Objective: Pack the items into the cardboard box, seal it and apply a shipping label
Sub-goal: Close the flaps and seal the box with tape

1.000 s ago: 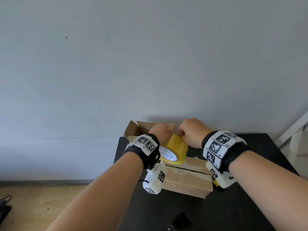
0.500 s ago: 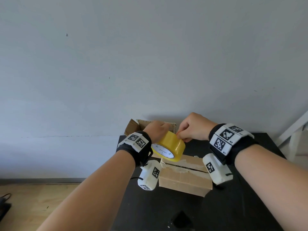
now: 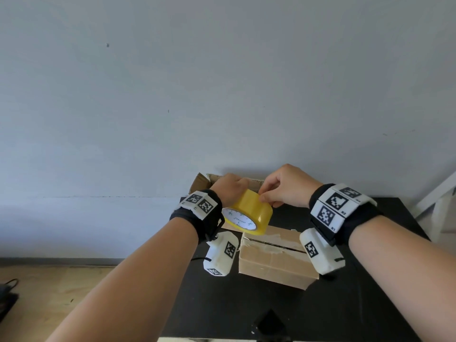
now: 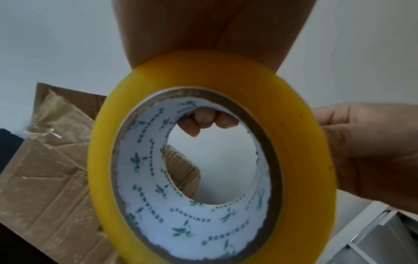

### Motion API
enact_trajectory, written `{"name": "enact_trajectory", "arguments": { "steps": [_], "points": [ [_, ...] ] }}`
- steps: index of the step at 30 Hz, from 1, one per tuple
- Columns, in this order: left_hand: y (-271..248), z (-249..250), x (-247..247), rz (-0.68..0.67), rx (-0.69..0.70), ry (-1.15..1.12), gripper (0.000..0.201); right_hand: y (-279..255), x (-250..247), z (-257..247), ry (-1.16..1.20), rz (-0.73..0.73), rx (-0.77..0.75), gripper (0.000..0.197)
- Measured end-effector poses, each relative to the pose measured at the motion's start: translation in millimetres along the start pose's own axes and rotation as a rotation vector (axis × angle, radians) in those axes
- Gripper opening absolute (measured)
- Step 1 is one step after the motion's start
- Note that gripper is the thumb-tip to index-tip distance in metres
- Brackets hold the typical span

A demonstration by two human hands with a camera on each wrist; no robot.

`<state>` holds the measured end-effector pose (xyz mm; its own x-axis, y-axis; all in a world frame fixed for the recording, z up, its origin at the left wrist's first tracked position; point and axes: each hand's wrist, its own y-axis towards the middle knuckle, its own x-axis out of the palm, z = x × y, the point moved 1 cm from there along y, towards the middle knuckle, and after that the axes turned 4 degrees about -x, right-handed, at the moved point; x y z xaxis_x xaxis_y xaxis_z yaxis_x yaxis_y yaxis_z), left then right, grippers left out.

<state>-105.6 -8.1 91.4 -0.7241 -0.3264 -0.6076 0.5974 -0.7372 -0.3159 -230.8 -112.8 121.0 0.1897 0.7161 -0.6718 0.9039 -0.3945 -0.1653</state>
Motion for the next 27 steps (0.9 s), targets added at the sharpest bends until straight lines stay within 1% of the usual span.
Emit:
{"name": "enact_trajectory", "arguments": {
  "steps": [3,6,8,10,12,14,16,20,21,23,27],
  "points": [
    [-0.9,-4.3,0.6,0.010,-0.001,-0.021,0.027,0.0,2.1,-5.9,-0.095,-0.014,-0.019,0.004],
    [-2.6,-7.8,2.4,0.060,0.004,-0.032,0.040,1.2,7.4,-18.5,-0.357,0.072,-0.062,0.006],
    [-4.9,-9.8,3.8,0.107,0.008,-0.028,0.043,2.4,15.6,-26.0,-0.488,0.118,-0.045,0.010],
    [-7.2,-11.9,5.4,0.140,0.007,-0.024,0.043,3.2,22.9,-30.1,-0.570,0.137,-0.027,0.011],
    [-9.4,-14.6,5.9,0.146,0.015,-0.003,0.044,2.1,26.0,-31.6,-0.590,0.114,-0.025,0.015],
    [-11.6,-18.5,3.5,0.143,0.039,0.000,0.042,-1.8,25.8,-32.6,-0.514,0.036,-0.029,0.019],
    [-13.5,-22.7,-0.1,0.136,0.069,-0.019,0.040,-7.1,25.0,-31.3,-0.349,-0.038,-0.012,0.022],
    [-22.0,-25.4,-2.7,0.095,0.144,-0.023,0.032,-15.2,23.5,-25.2,0.022,-0.060,0.059,0.010],
    [-23.2,-25.8,-1.9,0.085,0.156,-0.017,0.030,-16.6,24.7,-23.6,0.071,-0.059,0.063,0.009],
    [-24.0,-27.4,-0.7,0.068,0.167,-0.021,0.030,-18.9,29.5,-20.3,0.084,-0.026,0.049,0.009],
    [-27.3,-27.5,-1.5,0.031,0.181,-0.011,0.032,-22.7,40.1,-16.5,0.027,0.058,0.016,0.012]
  ]
}}
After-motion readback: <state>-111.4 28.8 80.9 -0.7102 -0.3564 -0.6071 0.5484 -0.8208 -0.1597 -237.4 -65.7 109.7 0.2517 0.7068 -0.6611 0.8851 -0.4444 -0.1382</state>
